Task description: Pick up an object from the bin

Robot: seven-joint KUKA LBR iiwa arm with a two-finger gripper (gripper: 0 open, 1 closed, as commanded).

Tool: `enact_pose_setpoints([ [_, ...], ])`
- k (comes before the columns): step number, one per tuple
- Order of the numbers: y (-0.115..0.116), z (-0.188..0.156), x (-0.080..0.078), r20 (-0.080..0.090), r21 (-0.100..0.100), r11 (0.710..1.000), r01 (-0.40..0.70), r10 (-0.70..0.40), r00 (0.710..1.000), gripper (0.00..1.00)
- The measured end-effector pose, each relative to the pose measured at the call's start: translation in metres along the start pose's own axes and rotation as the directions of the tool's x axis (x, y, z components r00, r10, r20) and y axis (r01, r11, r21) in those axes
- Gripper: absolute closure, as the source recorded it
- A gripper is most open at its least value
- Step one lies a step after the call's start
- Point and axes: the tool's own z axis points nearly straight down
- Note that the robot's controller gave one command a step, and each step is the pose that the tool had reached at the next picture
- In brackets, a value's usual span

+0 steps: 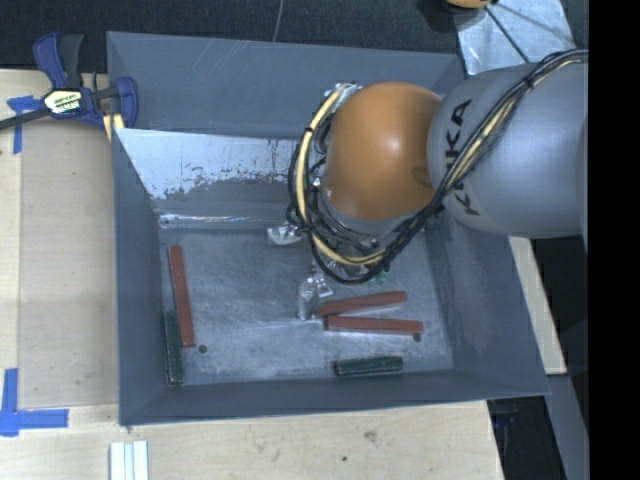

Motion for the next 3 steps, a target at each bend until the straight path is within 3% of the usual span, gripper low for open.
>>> enact_pose_setpoints([
  [1,-0.054,0.089,0.075,0.01,0.002,0.991,0.131,-0.131,0.991,1.0],
  [2,-0.054,0.089,0.075,0.01,0.002,0.992,0.13,-0.13,0.991,1.0],
  [3,-0.057,0.042,0.078,-0.007,-0.002,0.991,0.137,-0.137,0.99,1.0],
])
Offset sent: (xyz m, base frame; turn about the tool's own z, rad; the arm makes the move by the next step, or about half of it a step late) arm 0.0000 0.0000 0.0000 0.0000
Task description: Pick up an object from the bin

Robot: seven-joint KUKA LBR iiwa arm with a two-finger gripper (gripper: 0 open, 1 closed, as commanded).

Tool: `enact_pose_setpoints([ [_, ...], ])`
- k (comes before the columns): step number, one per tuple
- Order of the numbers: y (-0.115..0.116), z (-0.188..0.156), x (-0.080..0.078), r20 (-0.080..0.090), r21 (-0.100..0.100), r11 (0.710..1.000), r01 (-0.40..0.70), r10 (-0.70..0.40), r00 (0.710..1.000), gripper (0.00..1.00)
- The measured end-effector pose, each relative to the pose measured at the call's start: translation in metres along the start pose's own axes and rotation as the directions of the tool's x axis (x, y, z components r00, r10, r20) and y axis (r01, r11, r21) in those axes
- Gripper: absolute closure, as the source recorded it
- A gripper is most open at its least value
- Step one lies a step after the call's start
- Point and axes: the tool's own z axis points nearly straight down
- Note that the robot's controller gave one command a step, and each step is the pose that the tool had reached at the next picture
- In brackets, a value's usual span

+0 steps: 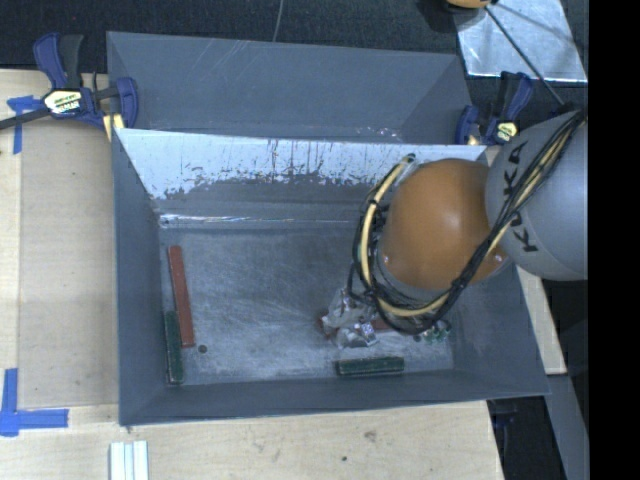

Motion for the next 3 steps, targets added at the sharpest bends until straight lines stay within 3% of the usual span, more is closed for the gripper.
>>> enact_pose_setpoints([
  [1,0.003,-0.12,-0.006,0.007,0.002,1.0,-0.022,0.022,1.0,1.0],
  [2,0.003,-0.12,-0.006,0.007,0.002,1.0,-0.023,0.023,1.0,1.0],
  [3,0.014,-0.03,-0.014,0.005,0.001,0.996,-0.094,0.094,0.996,0.0],
])
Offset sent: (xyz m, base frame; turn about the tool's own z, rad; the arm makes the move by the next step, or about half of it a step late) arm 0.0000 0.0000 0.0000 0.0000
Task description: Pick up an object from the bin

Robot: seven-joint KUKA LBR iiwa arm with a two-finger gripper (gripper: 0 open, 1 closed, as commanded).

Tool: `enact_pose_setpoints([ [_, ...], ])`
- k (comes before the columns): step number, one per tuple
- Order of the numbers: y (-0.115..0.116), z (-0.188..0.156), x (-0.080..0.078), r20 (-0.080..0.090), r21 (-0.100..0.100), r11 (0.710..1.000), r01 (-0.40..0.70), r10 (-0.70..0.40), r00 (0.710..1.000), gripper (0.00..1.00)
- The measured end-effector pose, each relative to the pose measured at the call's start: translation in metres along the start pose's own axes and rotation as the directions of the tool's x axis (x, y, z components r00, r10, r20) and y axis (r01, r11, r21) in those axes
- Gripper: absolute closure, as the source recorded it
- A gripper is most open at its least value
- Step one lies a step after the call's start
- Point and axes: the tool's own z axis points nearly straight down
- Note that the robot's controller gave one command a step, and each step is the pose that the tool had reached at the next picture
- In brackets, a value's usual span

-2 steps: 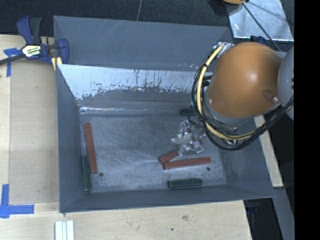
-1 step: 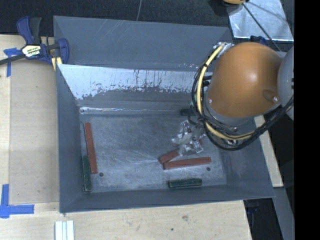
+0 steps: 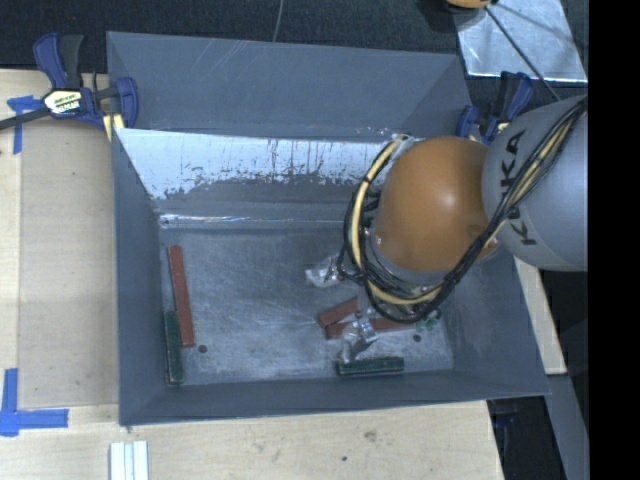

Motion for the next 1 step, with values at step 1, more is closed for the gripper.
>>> enact_pose_setpoints([
  [1,-0.0003,-0.0006,-0.0006,0.002,0.0,1.0,0.0,0.0,1.0,0.0],
])
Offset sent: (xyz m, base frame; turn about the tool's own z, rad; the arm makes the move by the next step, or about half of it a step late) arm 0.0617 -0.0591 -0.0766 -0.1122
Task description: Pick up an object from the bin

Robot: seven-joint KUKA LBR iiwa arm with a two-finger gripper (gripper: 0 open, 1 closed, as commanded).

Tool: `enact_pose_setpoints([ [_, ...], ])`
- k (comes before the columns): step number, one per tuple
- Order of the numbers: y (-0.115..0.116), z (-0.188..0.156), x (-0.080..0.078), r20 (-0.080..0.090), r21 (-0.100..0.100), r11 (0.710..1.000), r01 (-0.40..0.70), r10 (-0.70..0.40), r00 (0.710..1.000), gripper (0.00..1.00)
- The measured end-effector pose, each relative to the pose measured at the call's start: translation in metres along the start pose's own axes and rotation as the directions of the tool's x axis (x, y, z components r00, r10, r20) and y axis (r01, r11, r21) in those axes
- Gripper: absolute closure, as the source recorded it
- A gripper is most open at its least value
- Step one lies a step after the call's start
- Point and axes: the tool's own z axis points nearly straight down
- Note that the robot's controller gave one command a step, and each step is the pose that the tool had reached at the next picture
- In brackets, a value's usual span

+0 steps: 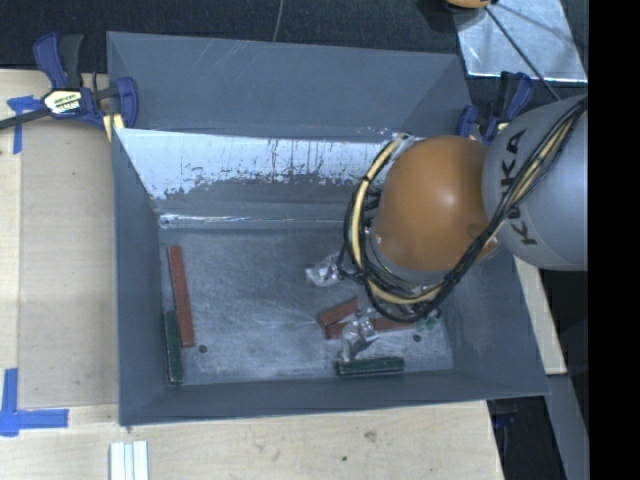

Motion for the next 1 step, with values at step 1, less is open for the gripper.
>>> enact_pose_setpoints([
  [1,-0.0754,0.0733,-0.0468,0.013,0.006,0.994,0.108,-0.108,0.994,1.0],
])
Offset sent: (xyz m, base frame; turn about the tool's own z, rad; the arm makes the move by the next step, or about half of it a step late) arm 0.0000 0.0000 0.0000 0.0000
